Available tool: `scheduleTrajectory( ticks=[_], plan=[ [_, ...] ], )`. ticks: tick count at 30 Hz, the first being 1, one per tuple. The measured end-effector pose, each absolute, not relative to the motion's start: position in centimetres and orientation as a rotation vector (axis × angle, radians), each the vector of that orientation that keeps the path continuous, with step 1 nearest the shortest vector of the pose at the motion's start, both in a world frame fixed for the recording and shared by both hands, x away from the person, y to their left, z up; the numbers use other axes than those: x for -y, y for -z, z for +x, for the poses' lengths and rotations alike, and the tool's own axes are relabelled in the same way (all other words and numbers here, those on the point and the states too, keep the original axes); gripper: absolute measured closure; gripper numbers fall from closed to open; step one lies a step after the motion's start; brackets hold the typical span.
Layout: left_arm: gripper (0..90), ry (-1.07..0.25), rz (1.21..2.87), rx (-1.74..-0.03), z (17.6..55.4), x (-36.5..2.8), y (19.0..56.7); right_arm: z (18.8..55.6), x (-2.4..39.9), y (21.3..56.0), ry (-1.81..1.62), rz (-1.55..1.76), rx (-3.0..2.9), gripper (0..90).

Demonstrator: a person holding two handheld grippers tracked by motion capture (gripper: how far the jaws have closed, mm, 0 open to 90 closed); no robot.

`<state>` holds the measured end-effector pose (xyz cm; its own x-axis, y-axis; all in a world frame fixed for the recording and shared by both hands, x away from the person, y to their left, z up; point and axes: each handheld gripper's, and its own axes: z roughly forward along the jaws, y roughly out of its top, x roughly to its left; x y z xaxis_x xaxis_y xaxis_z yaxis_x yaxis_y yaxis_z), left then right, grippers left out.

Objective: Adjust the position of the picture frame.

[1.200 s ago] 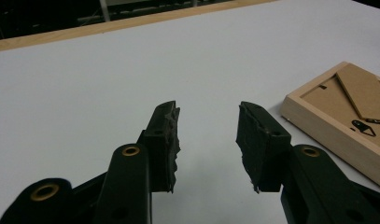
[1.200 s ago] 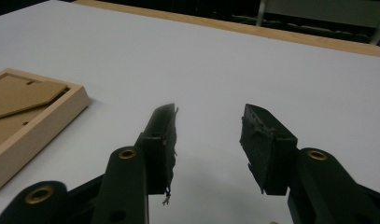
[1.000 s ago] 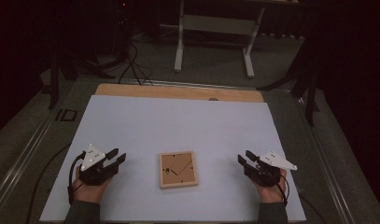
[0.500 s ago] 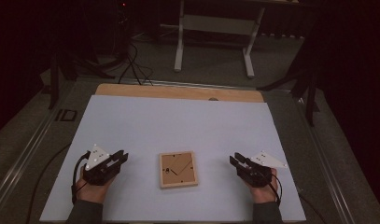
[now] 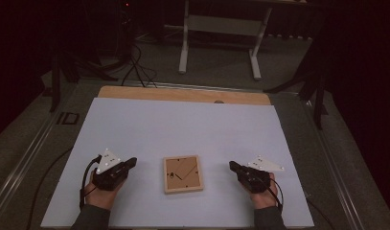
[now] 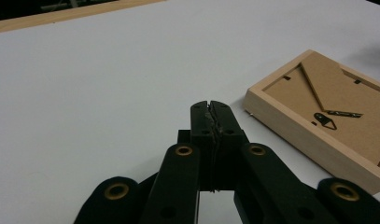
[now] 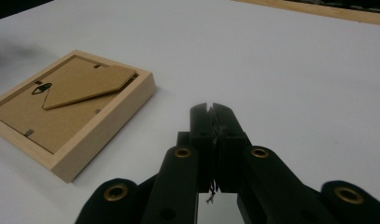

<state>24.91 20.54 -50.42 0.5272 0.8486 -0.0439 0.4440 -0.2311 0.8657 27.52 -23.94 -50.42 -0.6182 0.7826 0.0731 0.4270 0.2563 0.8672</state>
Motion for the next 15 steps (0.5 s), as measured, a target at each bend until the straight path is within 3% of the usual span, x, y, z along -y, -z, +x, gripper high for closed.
scheduleTrajectory(
  ticks=[15],
  plan=[
    [89.5, -0.541, 1.940, -1.000, 25.4, -17.7, 51.2, 27.3, 21.9, 51.0, -1.305, 1.048, -2.243, 88.7]
  ],
)
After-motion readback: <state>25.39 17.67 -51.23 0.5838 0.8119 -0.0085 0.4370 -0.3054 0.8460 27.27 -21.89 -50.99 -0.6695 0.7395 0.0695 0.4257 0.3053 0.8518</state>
